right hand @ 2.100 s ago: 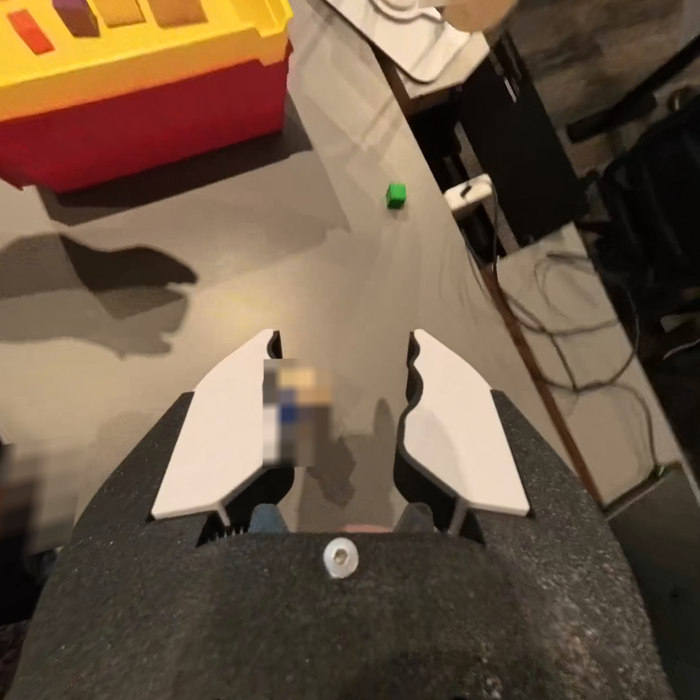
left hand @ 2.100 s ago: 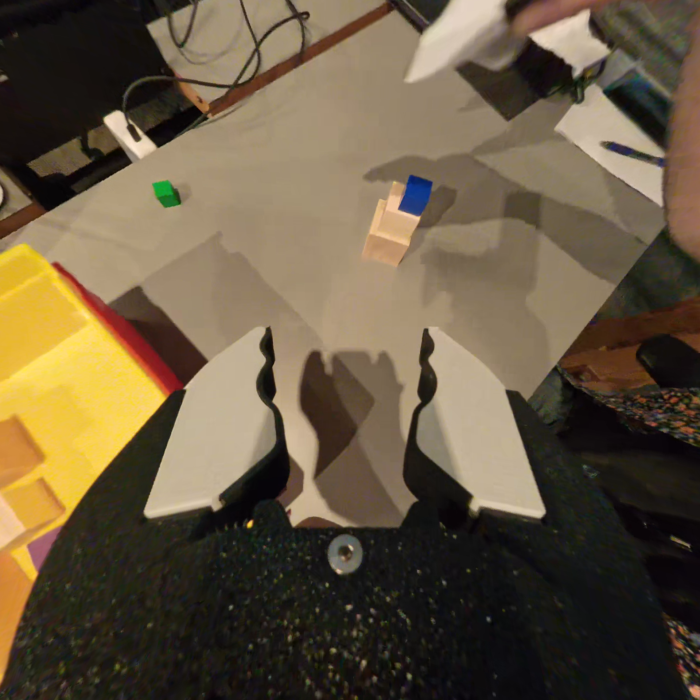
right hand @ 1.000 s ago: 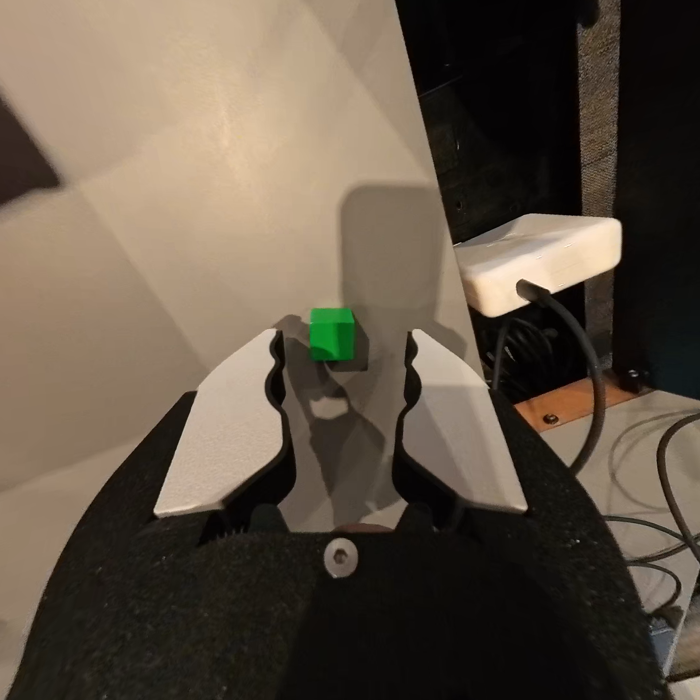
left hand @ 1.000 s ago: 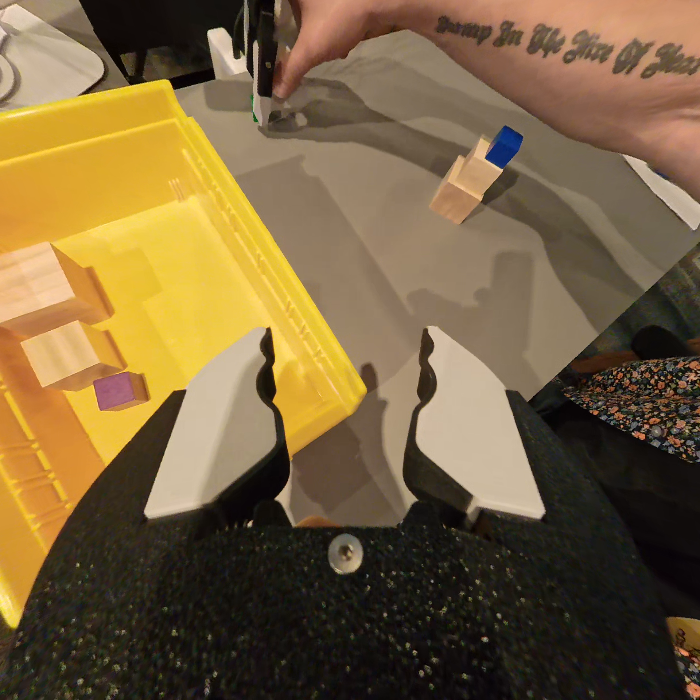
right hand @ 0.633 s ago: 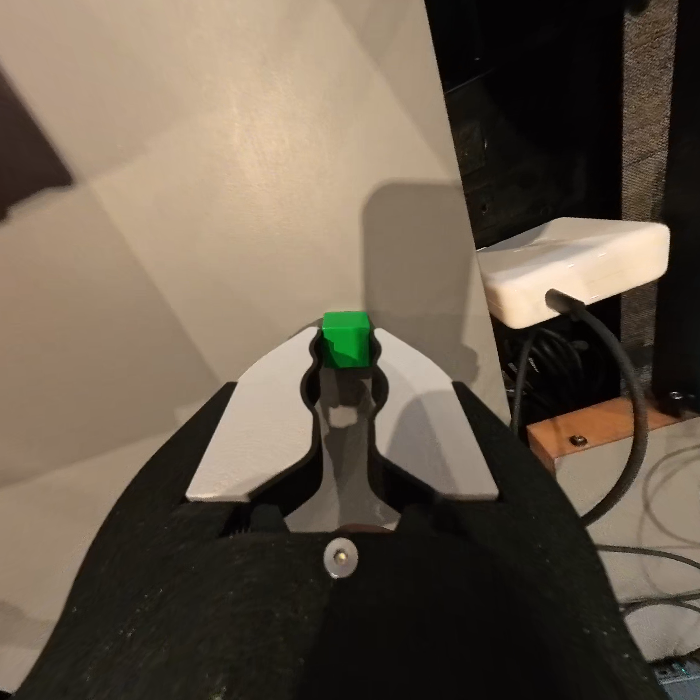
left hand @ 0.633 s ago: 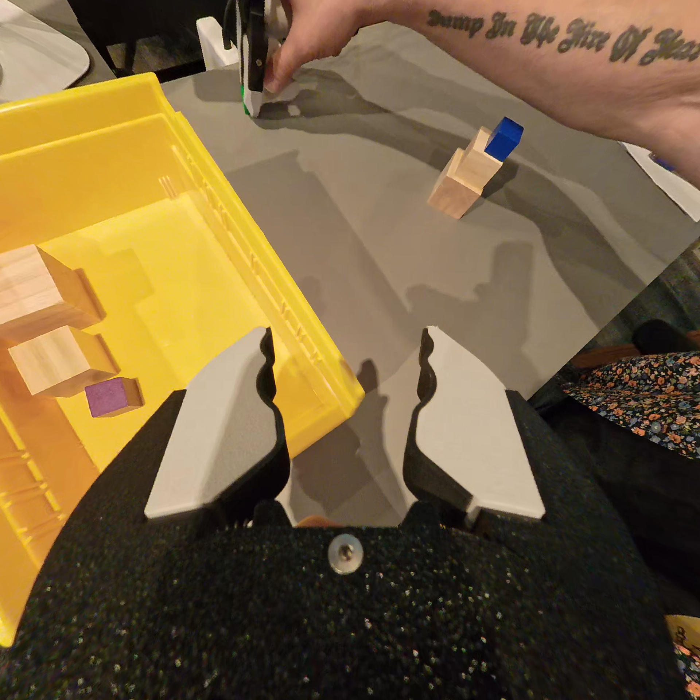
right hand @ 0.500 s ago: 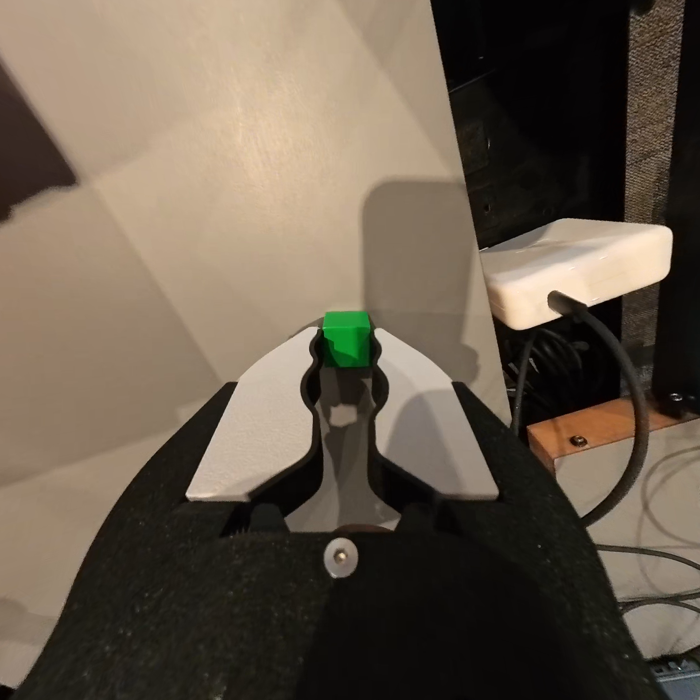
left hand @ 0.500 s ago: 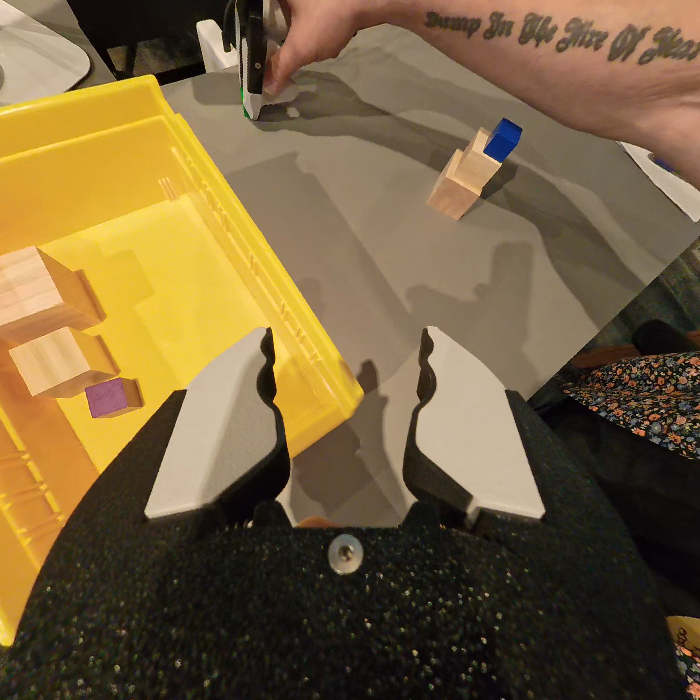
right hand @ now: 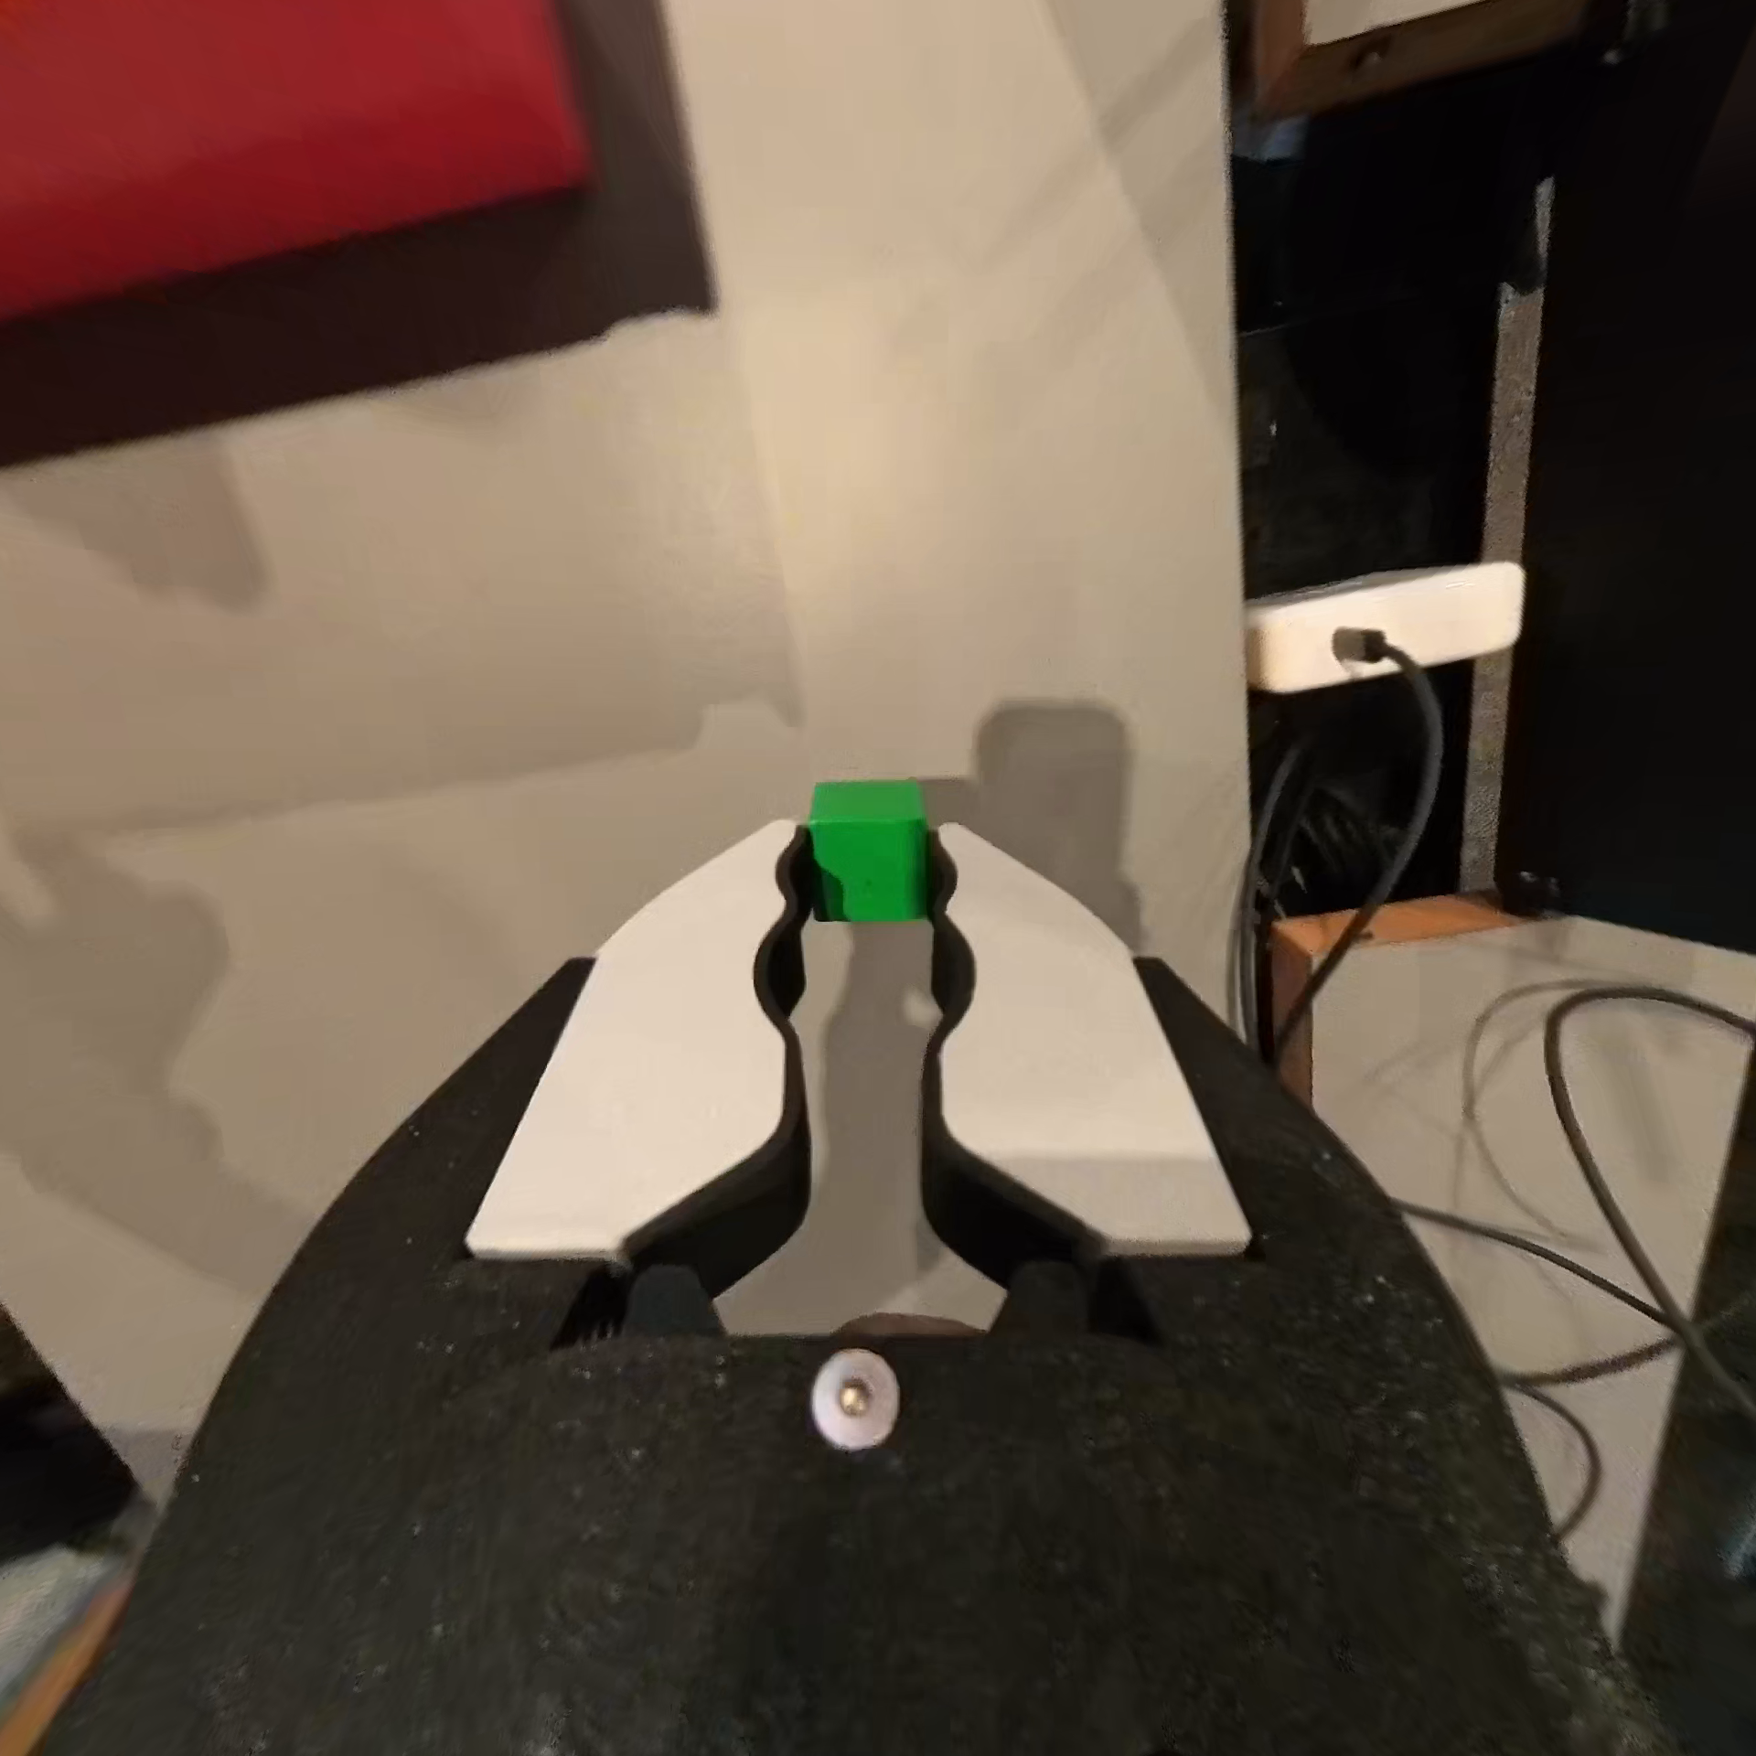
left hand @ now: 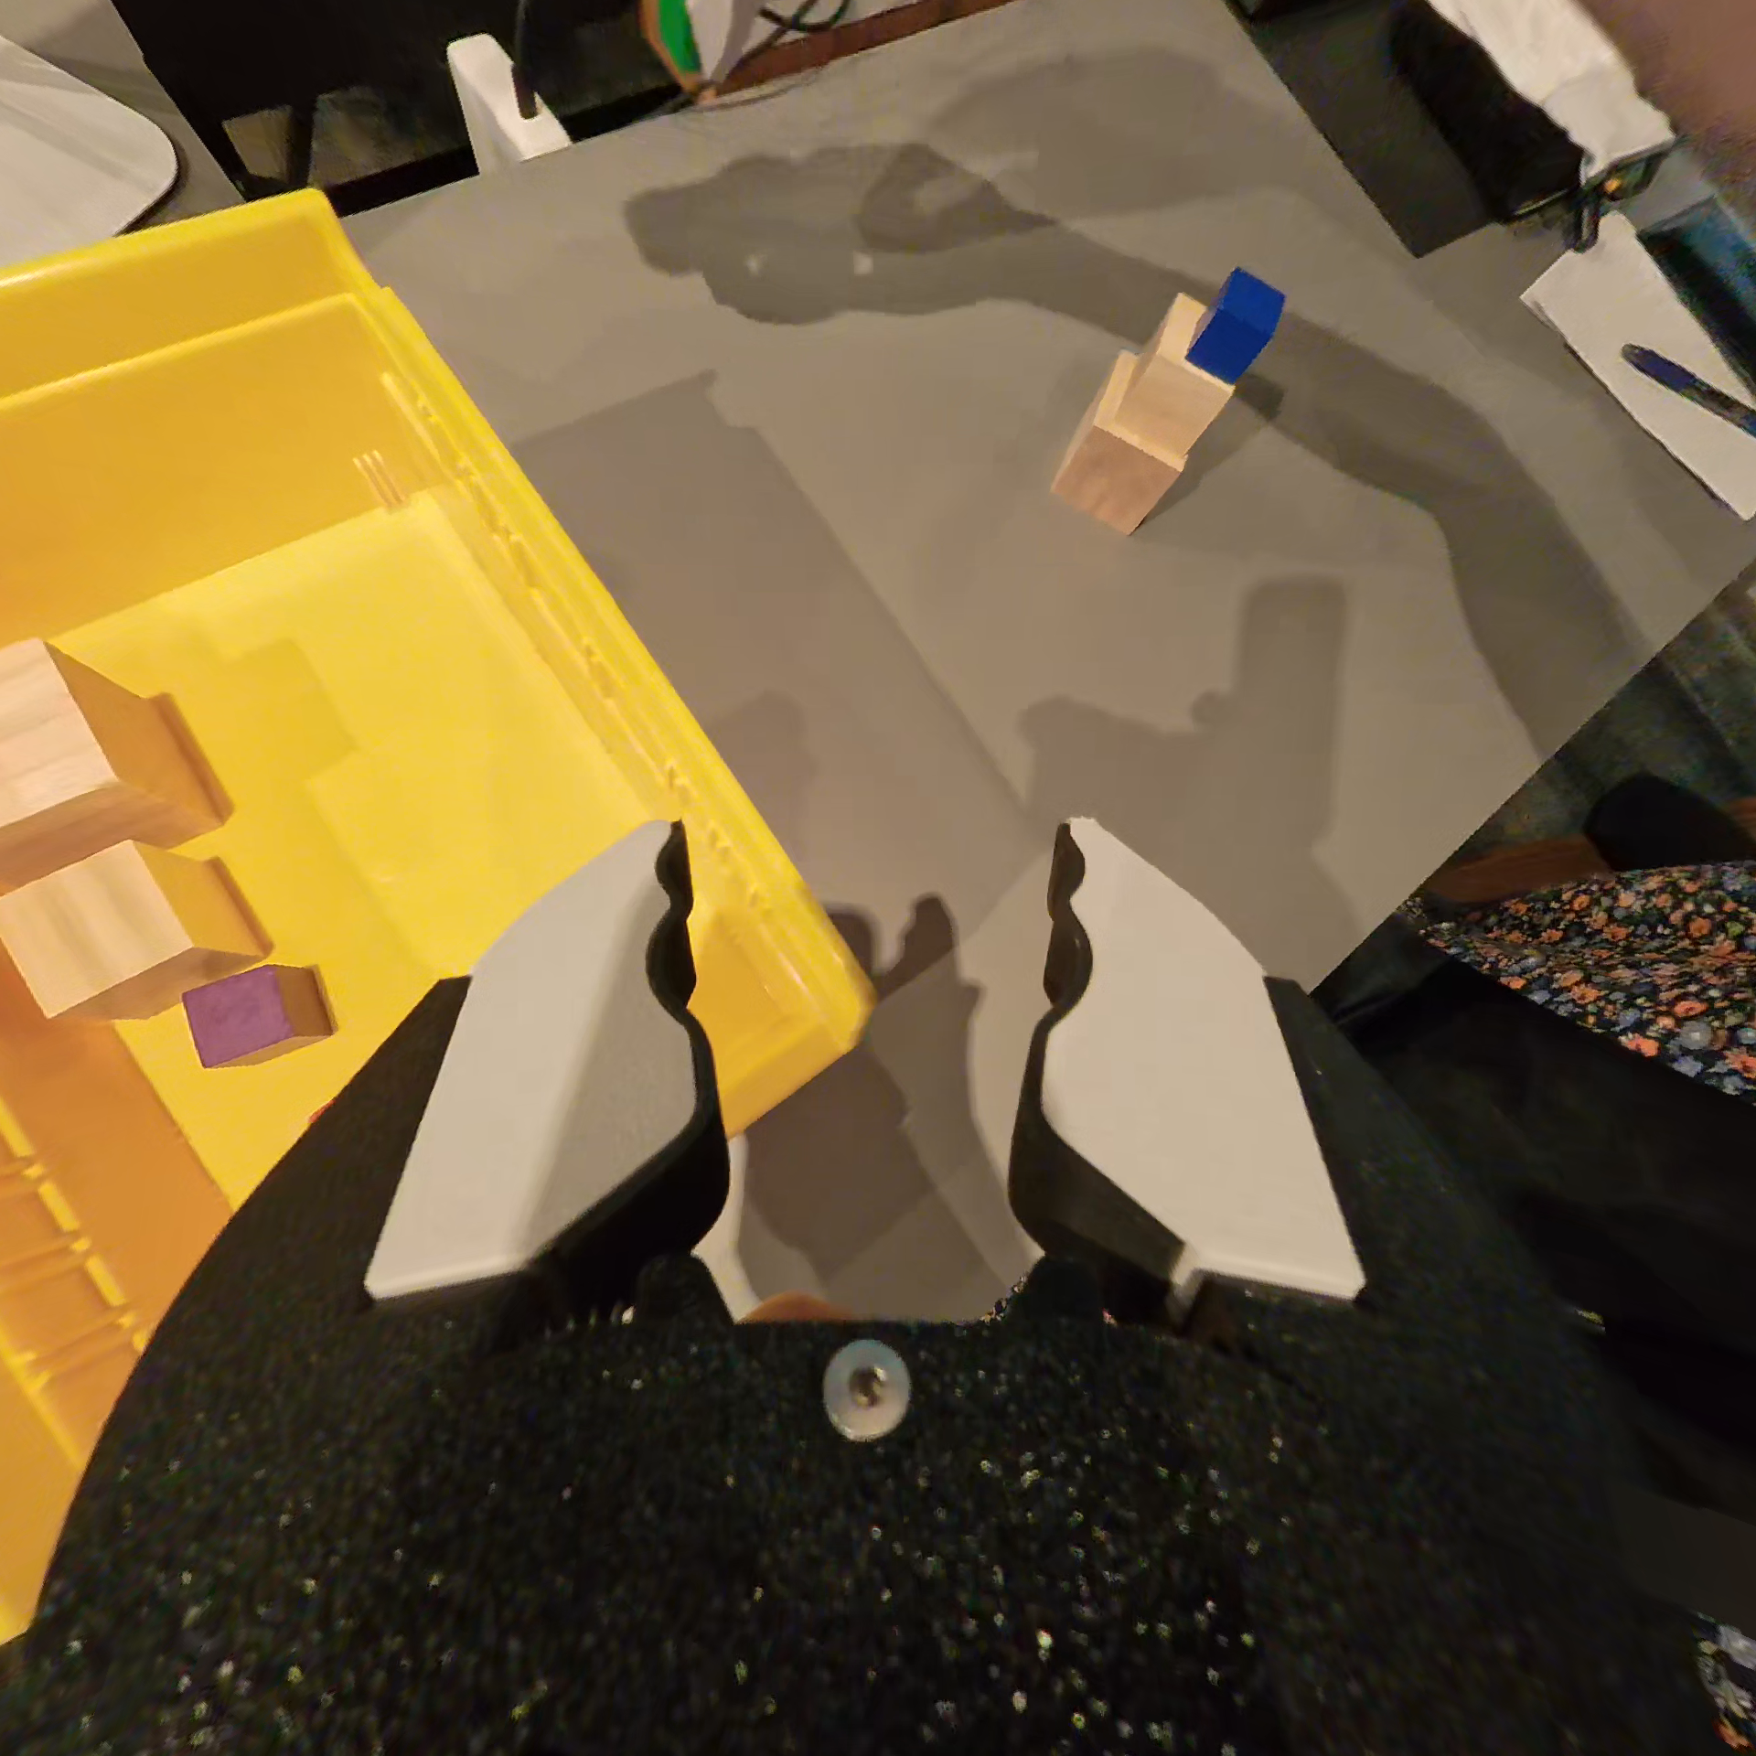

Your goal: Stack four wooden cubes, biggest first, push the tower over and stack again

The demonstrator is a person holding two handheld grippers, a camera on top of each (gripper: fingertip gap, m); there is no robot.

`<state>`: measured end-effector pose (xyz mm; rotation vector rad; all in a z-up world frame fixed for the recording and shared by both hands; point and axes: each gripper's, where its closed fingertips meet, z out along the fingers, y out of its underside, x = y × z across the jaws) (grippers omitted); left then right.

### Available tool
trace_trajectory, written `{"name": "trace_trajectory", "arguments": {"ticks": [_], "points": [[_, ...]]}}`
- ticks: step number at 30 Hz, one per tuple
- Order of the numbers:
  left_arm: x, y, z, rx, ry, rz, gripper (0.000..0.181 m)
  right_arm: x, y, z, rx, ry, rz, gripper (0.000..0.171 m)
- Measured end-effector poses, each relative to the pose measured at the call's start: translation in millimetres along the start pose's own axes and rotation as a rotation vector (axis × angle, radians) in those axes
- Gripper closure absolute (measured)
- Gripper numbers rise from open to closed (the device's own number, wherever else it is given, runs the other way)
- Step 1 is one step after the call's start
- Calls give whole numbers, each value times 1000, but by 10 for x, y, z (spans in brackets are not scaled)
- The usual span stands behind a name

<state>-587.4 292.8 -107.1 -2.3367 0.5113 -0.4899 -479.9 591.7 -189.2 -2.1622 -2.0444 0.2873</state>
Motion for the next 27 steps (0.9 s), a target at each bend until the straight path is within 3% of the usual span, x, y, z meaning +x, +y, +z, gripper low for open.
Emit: {"name": "trace_trajectory", "arguments": {"ticks": [7, 13, 19, 27], "points": [[207, -23, 90, -31, 13, 50, 110, -557, 536, -560, -53, -18, -254, 149], [356, -26, 188, -61, 26, 82, 110, -1007, 1009, -828, -67, -66, -417, 149], [462, -21, 281, -86, 38, 103, 110, -1261, 1468, -849, -138, -76, -506, 150], [539, 0, 381, -118, 48, 119, 110, -1485, 1641, -694, -162, -83, -592, 150]]}}
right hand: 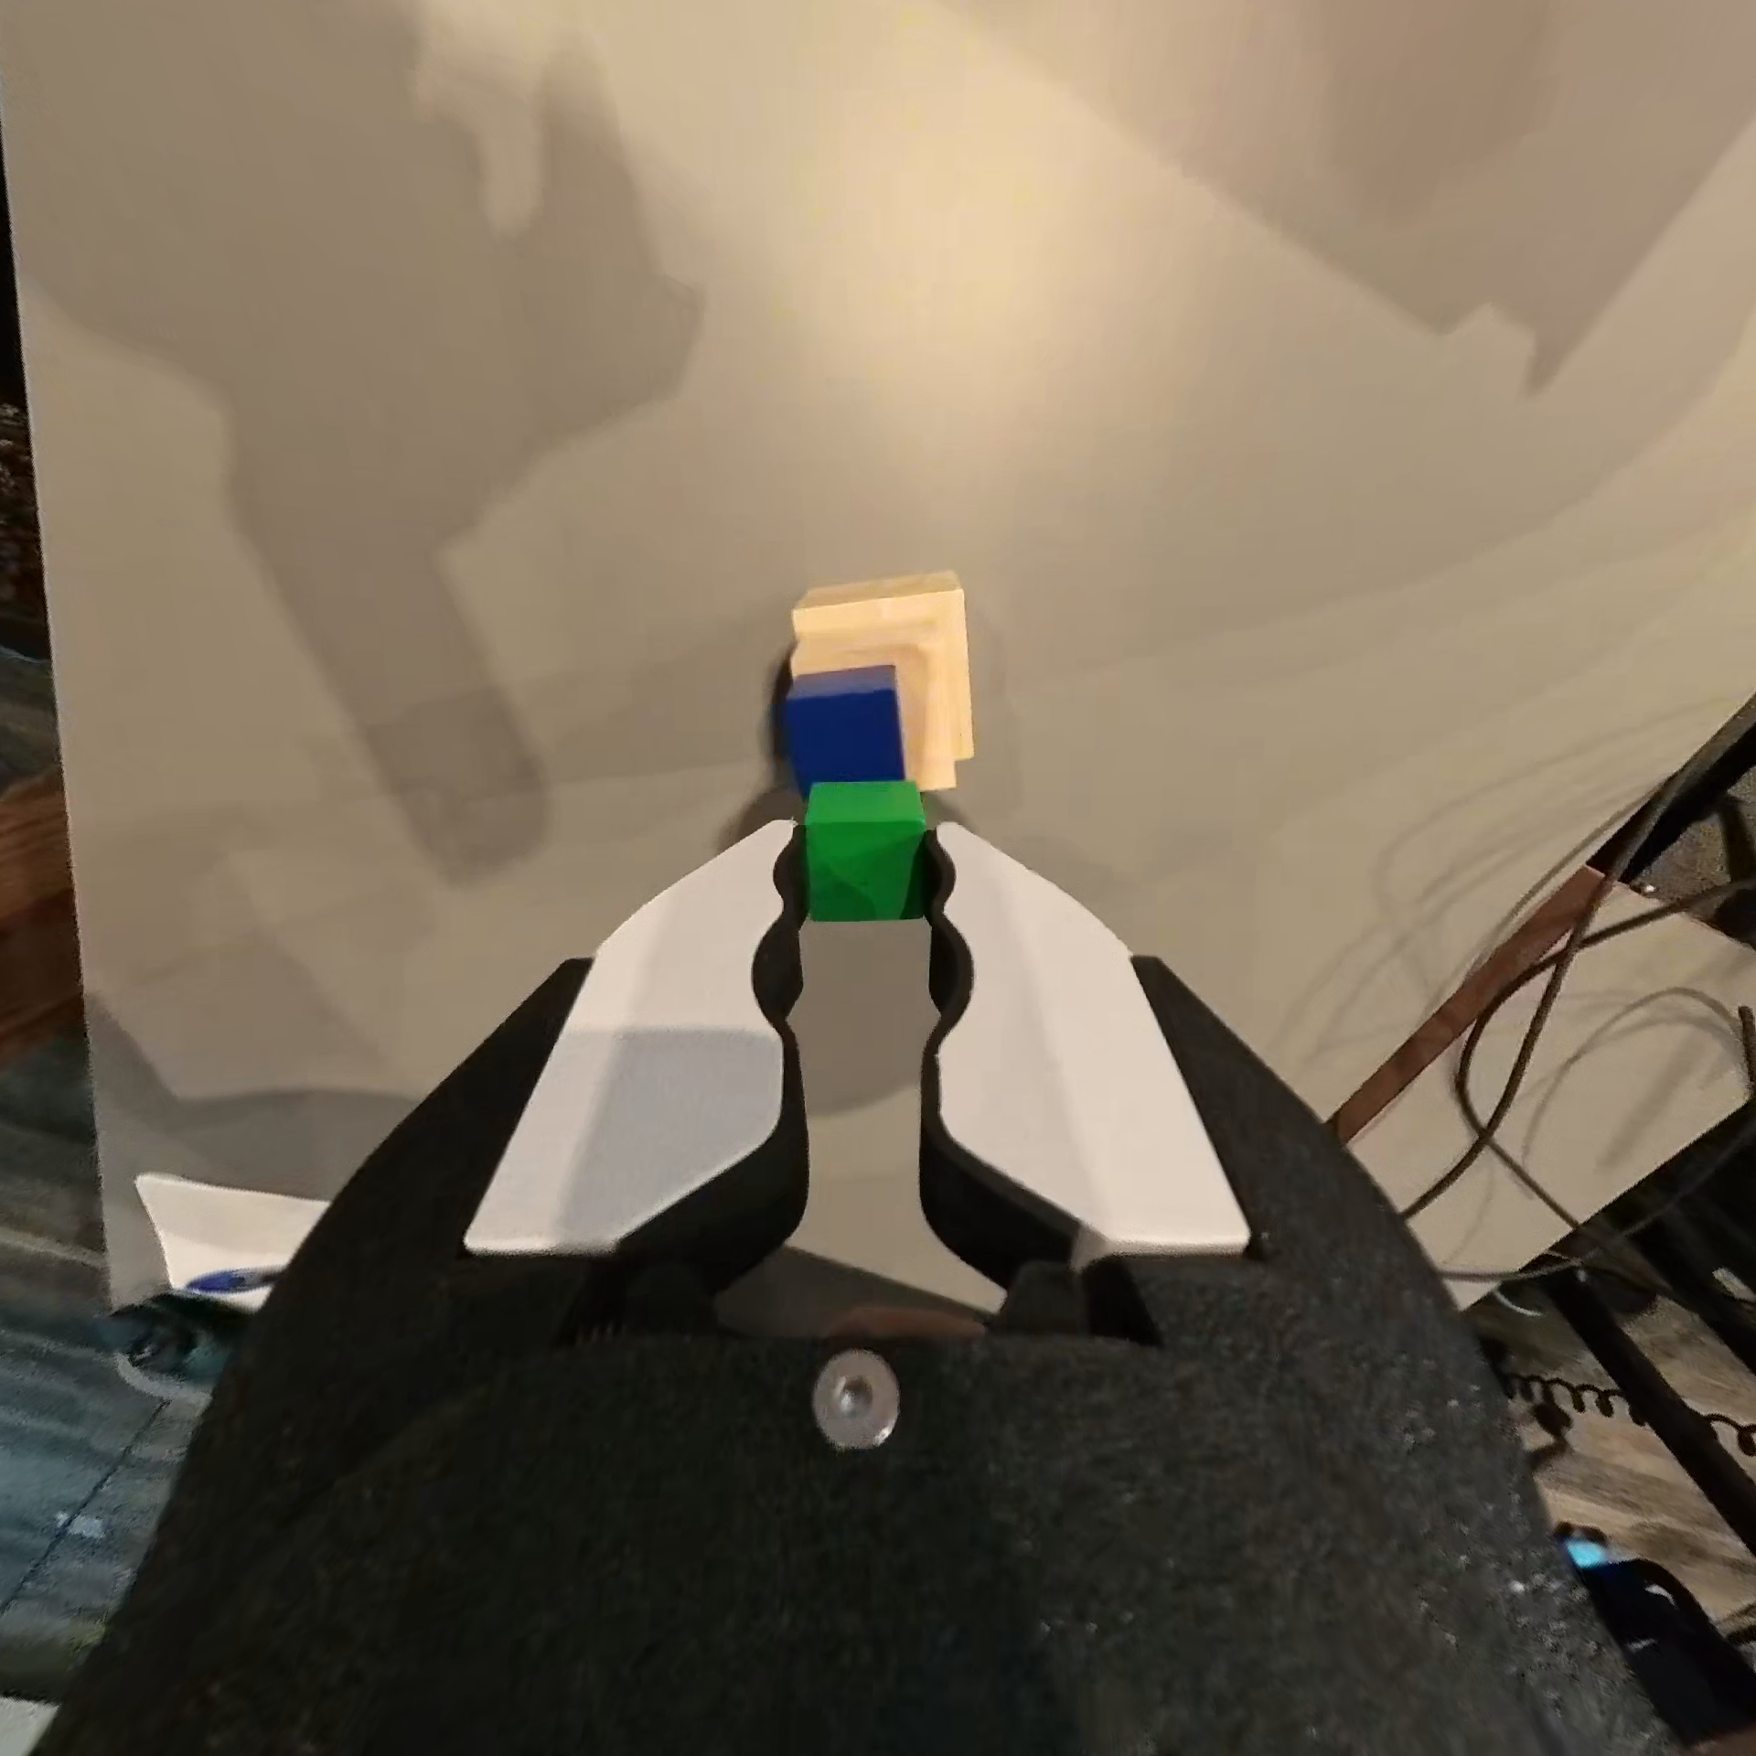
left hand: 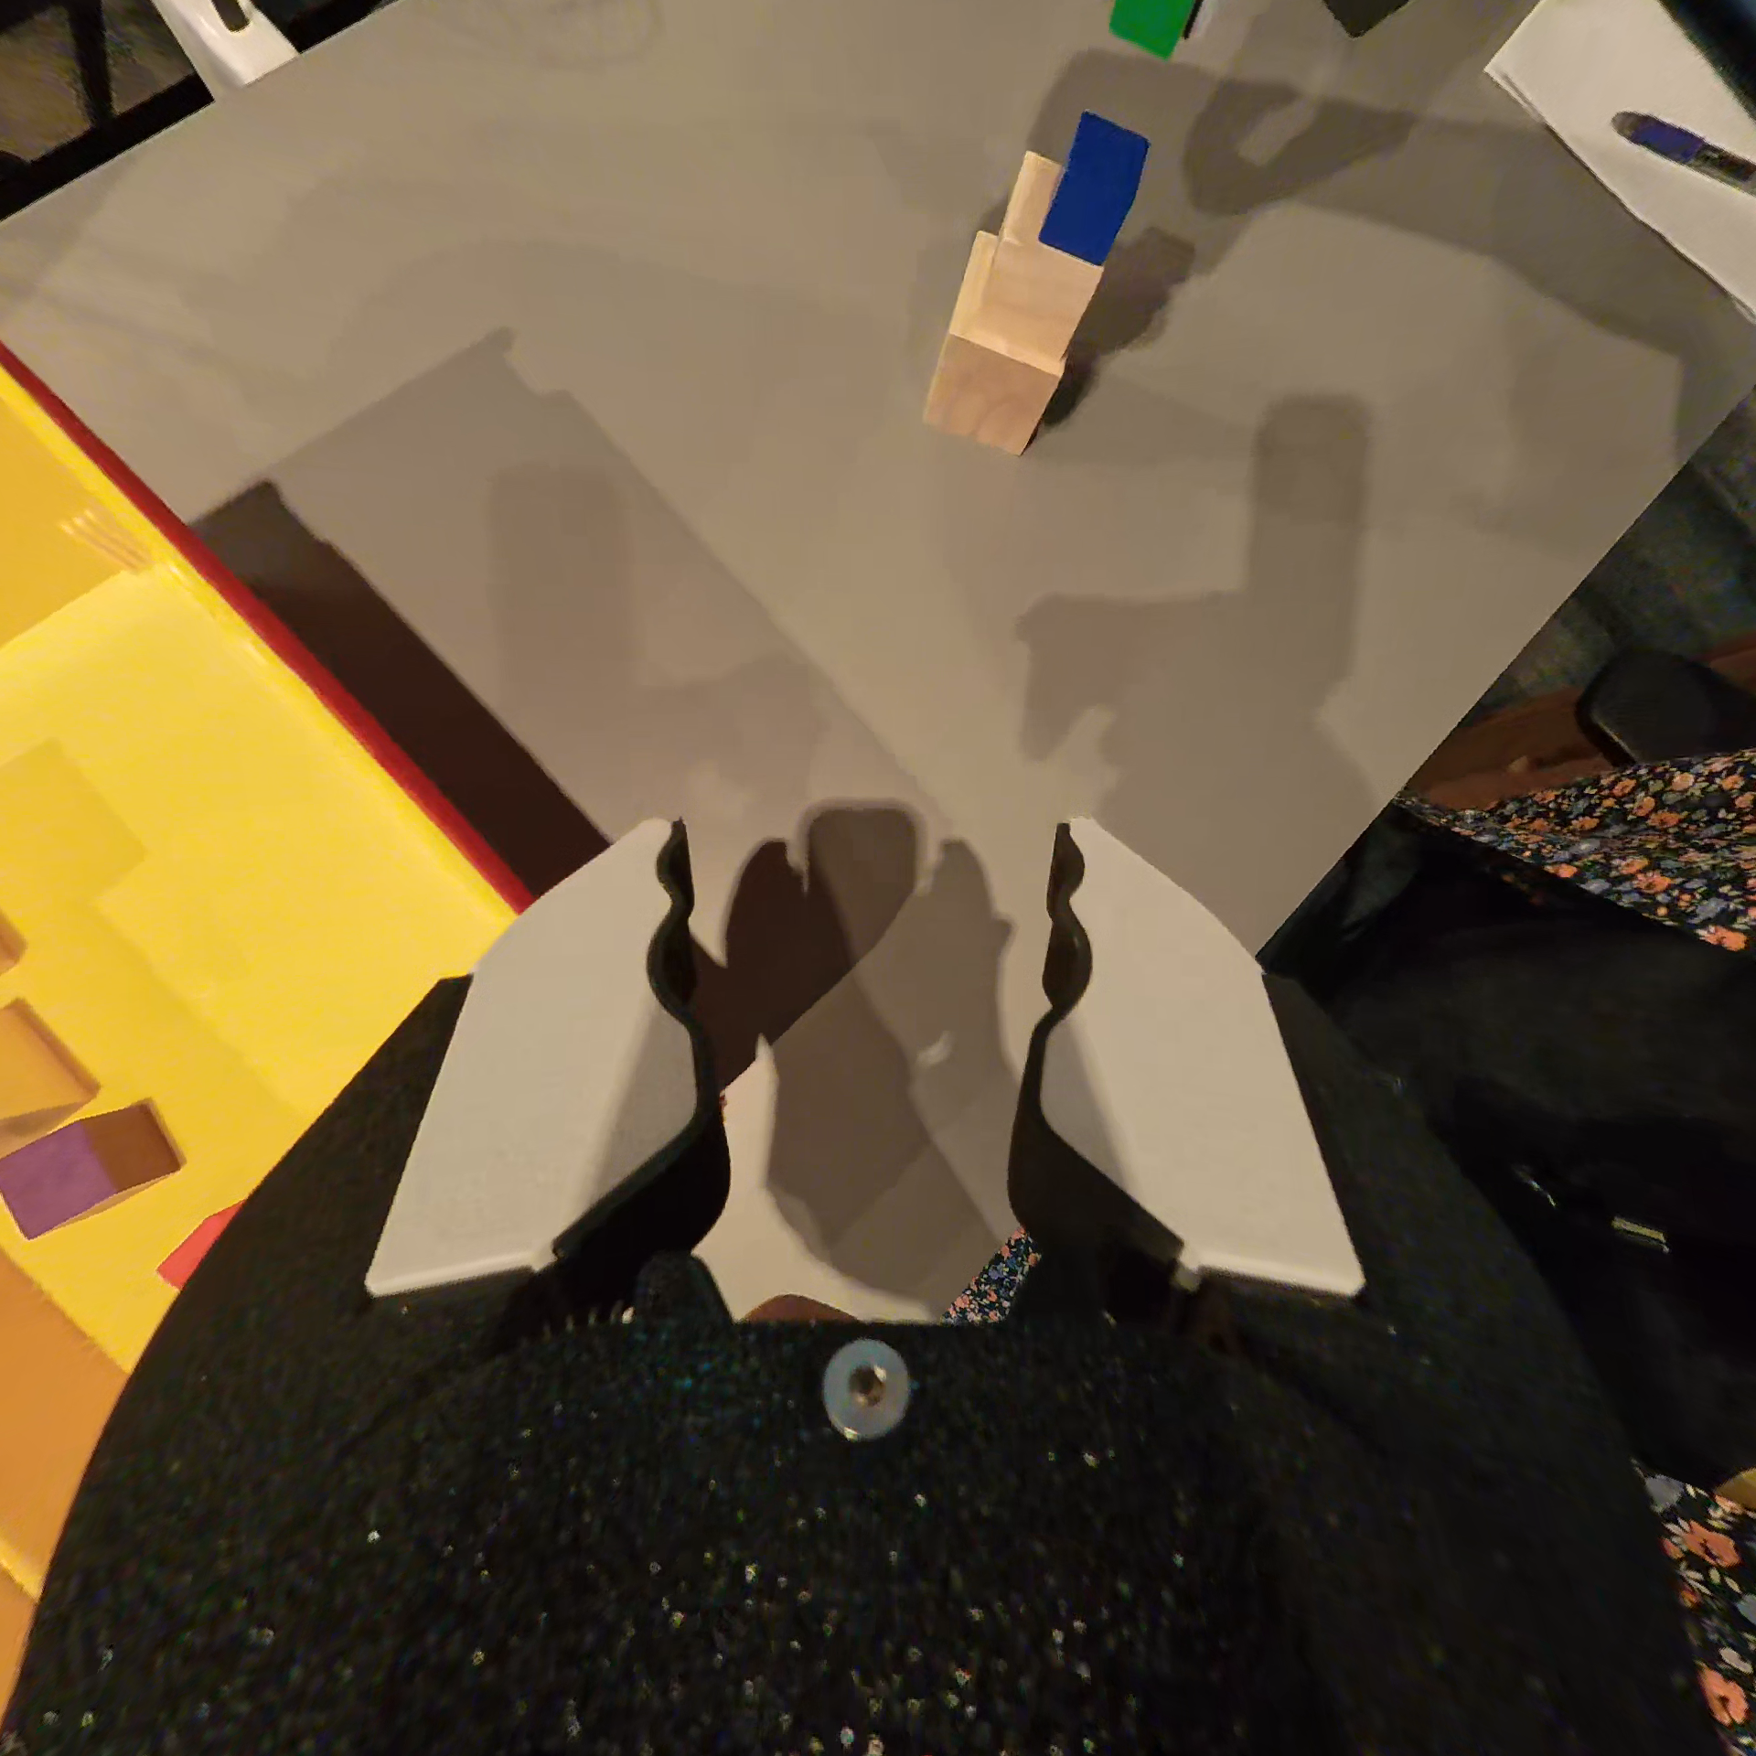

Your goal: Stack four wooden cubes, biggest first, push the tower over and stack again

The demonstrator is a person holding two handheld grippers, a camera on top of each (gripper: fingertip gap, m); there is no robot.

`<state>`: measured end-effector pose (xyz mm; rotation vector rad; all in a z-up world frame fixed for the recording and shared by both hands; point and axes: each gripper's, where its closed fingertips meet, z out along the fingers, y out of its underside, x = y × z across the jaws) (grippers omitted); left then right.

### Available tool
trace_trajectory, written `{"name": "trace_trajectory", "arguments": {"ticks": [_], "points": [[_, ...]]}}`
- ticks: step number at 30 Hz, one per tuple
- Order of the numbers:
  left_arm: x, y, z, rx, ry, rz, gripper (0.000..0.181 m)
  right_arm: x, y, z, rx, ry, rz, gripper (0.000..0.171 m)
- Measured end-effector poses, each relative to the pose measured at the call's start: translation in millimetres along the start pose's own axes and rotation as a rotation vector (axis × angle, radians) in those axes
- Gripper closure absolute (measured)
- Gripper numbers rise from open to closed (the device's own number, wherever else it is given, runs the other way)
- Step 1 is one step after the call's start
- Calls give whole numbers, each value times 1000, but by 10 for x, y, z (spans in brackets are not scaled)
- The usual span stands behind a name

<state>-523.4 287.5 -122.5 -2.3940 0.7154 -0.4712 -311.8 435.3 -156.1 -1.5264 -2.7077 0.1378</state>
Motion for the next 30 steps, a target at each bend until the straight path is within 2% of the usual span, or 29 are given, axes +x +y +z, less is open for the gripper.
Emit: {"name": "trace_trajectory", "arguments": {"ticks": [12, 20, 30], "points": [[9, 14, 68, -18, 9, 8, 110, -66, -14, 262, -23, -15, -37, 150], [13, 29, 88, -28, 13, 9, 110, -73, -12, 288, -24, -21, -44, 149], [34, 38, 100, -37, 16, 13, 110, -93, -22, 259, -8, -28, -40, 134]]}}
